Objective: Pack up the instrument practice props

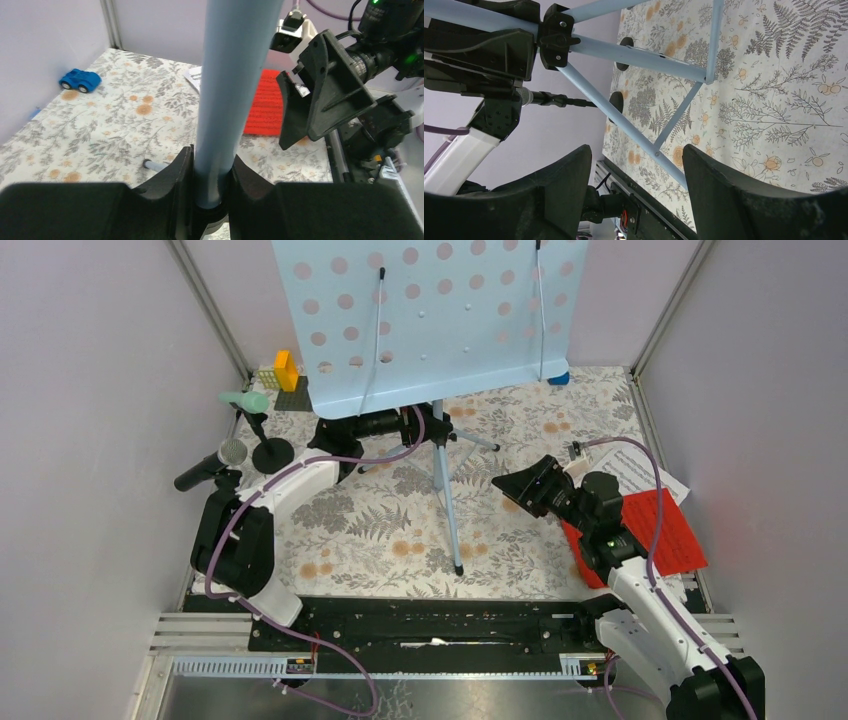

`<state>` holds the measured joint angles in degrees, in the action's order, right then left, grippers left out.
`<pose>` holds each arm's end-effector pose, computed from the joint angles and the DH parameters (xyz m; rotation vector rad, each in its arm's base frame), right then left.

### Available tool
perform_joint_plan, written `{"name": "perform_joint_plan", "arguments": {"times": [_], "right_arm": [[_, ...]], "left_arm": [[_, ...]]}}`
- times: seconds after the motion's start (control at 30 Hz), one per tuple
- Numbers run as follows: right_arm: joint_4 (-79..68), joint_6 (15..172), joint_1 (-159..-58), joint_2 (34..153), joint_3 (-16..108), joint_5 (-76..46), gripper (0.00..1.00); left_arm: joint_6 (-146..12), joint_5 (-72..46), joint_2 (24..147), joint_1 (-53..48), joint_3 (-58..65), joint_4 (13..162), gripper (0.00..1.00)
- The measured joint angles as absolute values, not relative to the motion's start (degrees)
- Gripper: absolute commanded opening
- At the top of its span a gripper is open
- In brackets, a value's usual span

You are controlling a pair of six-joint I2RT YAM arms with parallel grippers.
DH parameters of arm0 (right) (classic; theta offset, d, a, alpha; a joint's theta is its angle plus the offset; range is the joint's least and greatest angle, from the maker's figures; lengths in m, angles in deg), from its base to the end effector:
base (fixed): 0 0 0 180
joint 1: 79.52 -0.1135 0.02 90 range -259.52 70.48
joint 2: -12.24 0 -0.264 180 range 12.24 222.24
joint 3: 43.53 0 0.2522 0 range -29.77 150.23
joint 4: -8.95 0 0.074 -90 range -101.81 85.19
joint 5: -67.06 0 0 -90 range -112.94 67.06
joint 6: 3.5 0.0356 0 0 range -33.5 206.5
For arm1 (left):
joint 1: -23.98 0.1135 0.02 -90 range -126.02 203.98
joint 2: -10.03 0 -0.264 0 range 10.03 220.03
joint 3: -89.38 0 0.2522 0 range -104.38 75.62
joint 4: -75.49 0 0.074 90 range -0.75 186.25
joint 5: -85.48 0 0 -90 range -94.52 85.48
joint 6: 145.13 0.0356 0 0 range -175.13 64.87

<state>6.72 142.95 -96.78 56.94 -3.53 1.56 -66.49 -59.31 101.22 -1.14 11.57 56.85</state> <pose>0.1764 0.0703 0.2657 0.2823 1.8429 1.2908 0.3181 -0.1813 0.3277 0.9785 1.3232 -1.1953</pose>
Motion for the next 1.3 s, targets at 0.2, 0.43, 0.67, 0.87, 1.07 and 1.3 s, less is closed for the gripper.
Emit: {"name": "perform_joint_plan", "arguments": {"times": [0.2, 0.43, 0.67, 0.87, 1.07, 1.3], "right_arm": [[6.72, 142.9, -96.78, 56.81, -3.75, 1.56, 0.74], [6.72, 142.9, -96.78, 56.79, -3.77, 1.56, 0.73], [8.8, 144.65, -98.15, 57.69, -3.77, 1.34, 0.7], [13.93, 151.89, -101.02, 60.46, -3.77, -1.44, 0.7], [16.1, 162.84, -101.13, 61.29, -3.75, -5.72, 0.7], [18.79, 176.13, -101.15, 63.46, -2.98, -8.06, 0.74]], "left_arm": [[-63.23, -59.13, 101.12, -1.21, 11.59, 56.5, 0.0], [-62.25, -59.04, 100.48, -2.61, 12.29, 56.78, 0.0], [-61.39, -56.55, 99.78, -7.61, 12.81, 57.41, 0.0], [-60.61, -54.8, 97.64, -9.21, 14.67, 58.38, 0.0], [-59.82, -54.65, 97.42, -9.29, 14.78, 58.86, 0.0], [-57.98, -53.69, 96.98, -9.64, 14.58, 60.65, 0.0]]}}
